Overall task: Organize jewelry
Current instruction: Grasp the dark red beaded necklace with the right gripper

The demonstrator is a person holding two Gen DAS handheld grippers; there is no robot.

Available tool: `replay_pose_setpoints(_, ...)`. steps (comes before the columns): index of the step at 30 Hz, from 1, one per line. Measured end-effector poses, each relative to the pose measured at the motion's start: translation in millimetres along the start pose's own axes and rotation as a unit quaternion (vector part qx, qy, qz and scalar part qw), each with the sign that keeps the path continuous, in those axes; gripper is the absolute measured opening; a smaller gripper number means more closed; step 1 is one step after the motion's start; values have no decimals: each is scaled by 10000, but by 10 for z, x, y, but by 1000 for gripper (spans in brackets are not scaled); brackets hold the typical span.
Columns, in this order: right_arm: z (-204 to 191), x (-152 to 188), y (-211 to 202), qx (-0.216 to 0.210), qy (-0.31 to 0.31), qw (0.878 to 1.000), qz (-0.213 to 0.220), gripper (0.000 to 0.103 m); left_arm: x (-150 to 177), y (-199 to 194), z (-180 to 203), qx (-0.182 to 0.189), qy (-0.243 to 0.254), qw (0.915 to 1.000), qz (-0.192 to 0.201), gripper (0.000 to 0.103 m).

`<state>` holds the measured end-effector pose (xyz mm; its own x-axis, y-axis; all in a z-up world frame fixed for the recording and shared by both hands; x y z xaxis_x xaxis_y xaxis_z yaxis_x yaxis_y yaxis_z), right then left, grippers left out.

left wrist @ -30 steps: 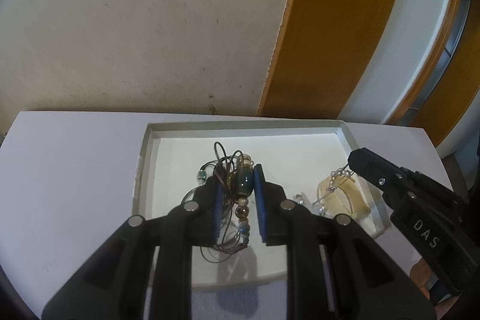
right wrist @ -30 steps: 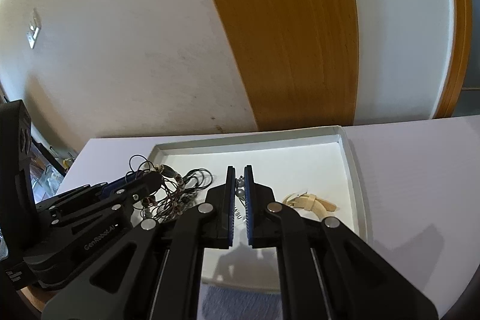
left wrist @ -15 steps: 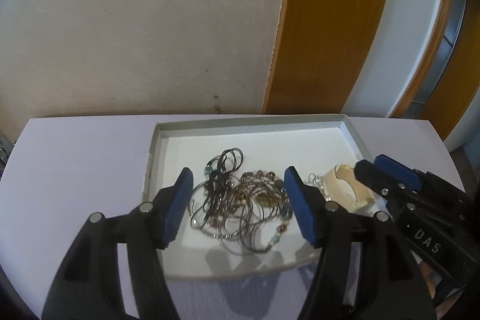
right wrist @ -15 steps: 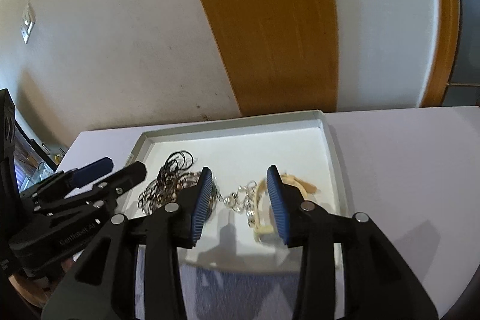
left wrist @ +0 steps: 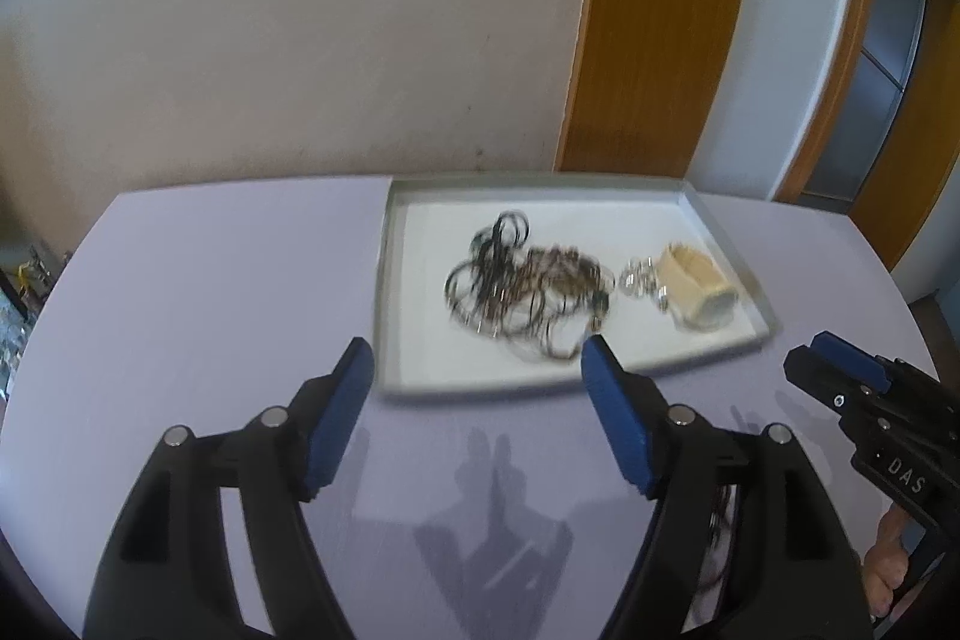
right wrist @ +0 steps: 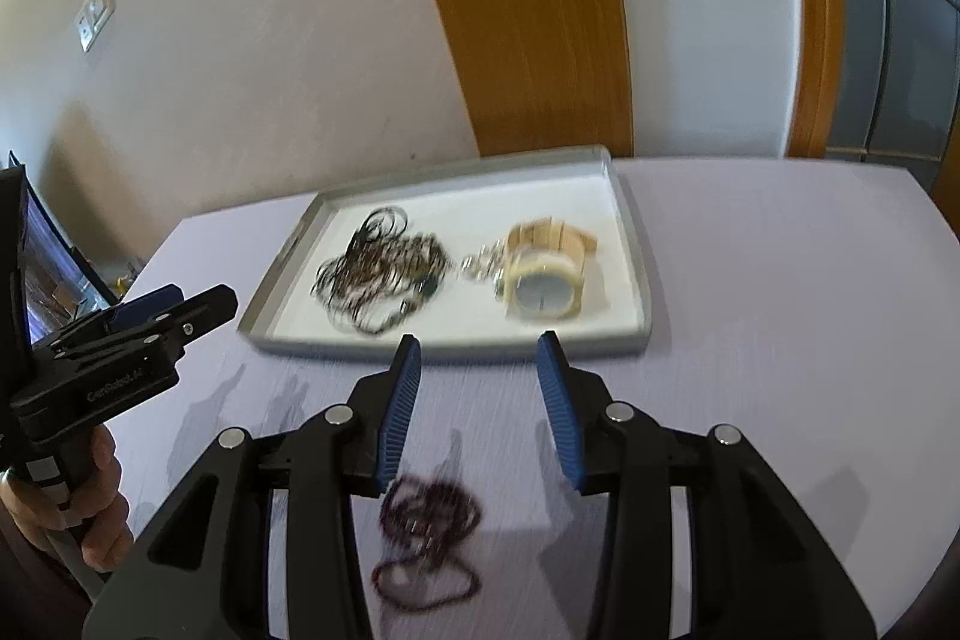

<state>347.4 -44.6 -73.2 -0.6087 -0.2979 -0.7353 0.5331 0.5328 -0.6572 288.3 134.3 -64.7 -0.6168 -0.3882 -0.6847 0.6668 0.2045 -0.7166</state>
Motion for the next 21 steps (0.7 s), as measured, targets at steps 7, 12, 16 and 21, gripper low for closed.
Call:
replay_pose_setpoints(7,-184,393,-34,93,1,9997,-213,47,460,-260,-128,-31,45,10000,-17,77)
replay_pose_setpoints(12,-275,597,1,217,22,9992,-323,51,757,-421,-227,-109,38,9999,0,79)
replay_pose_setpoints(16,-293,736,68,412,69,9981,-447,51,965,-553,-283,-98,-29,9999,-24,80)
replay_pose_setpoints(21,-343,873,158,608,142,9964,-573,51,1163,-651,-326,-102,-102,9999,-81,80)
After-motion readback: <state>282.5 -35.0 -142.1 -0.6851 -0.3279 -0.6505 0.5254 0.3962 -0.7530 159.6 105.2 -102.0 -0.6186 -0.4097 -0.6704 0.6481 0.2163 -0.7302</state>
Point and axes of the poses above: each gripper's, at about its wrist camera, not at the fingertips, and y roughly the way its jaws point, z to its right, x to its underside, the point moved 9 cm from there along y, roughly the way its jaws point, and after that the axes turned 7 degrees about -y, right-handed, at the moved point
